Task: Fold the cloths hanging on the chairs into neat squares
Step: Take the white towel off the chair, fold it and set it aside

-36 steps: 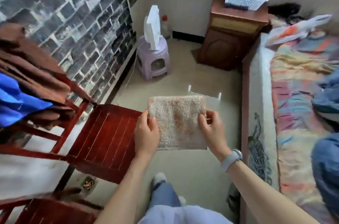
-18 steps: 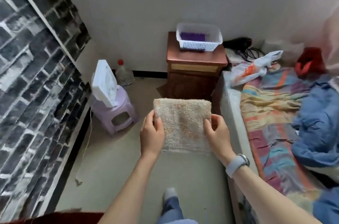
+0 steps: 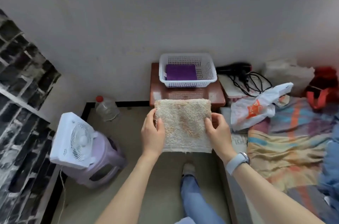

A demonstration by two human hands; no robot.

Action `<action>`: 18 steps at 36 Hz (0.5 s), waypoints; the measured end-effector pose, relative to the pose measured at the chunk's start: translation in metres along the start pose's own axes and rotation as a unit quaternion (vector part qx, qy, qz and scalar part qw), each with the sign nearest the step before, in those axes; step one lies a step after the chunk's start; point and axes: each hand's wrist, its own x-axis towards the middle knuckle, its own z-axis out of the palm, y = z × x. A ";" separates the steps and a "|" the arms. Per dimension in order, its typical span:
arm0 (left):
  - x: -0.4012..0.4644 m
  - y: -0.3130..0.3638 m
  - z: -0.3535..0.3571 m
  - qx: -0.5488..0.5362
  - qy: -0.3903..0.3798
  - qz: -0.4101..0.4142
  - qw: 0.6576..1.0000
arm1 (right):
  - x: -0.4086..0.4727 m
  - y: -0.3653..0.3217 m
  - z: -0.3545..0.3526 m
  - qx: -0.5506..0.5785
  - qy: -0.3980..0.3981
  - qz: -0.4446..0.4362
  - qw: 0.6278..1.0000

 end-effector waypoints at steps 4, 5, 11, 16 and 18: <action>0.078 0.015 0.042 0.002 -0.003 -0.032 0.999 | 0.093 0.003 0.011 0.002 -0.011 0.020 1.000; 0.097 0.019 0.052 -0.001 -0.008 -0.040 0.999 | 0.114 0.003 0.013 0.000 -0.010 0.026 1.000; 0.197 0.035 0.102 -0.041 -0.057 -0.082 0.994 | 0.224 0.004 0.025 -0.021 -0.020 0.030 0.999; 0.269 0.030 0.138 -0.048 -0.087 -0.095 0.991 | 0.304 0.012 0.048 -0.026 -0.039 0.064 0.997; 0.296 0.025 0.151 -0.043 -0.093 -0.100 0.990 | 0.331 0.018 0.059 -0.028 -0.032 0.077 0.996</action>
